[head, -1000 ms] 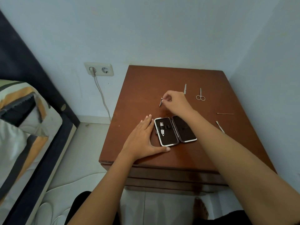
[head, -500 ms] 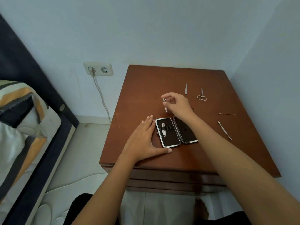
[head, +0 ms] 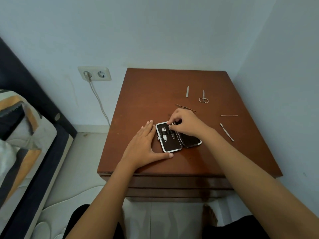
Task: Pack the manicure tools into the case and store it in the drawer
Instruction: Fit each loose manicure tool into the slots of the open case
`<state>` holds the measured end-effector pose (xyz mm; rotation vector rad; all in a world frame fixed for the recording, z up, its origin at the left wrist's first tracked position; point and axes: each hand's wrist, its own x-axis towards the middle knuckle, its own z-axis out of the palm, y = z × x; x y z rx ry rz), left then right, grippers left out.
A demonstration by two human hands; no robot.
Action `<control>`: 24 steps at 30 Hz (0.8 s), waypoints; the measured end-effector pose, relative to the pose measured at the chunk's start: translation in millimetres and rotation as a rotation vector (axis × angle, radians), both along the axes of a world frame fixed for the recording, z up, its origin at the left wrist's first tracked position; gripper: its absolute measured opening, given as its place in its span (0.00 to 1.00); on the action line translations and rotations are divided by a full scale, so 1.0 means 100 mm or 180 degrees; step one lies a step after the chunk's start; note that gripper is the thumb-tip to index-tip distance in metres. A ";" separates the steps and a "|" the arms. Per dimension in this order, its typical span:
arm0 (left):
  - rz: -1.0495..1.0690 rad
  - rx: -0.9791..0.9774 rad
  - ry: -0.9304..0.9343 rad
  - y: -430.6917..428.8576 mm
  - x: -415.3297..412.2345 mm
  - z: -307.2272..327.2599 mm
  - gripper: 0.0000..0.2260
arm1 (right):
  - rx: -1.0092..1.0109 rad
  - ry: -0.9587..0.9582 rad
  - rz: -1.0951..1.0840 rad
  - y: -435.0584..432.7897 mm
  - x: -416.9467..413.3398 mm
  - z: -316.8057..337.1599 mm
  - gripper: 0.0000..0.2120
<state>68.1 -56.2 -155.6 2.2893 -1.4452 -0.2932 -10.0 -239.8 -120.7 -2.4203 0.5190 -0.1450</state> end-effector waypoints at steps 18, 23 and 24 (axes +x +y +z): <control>0.0028 -0.0095 0.0044 -0.03 0.05 -0.02 0.56 | 0.0132 -0.0610 -0.2747 -1.08 0.08 -0.15 0.07; 0.0030 -0.0125 0.0038 -0.02 0.04 -0.01 0.55 | 0.0003 -0.0180 -0.2653 -1.08 0.14 -0.19 0.11; 0.0029 -0.0126 0.0041 -0.02 0.03 0.00 0.55 | -0.0008 -0.0084 -0.2602 -1.06 0.13 -0.18 0.11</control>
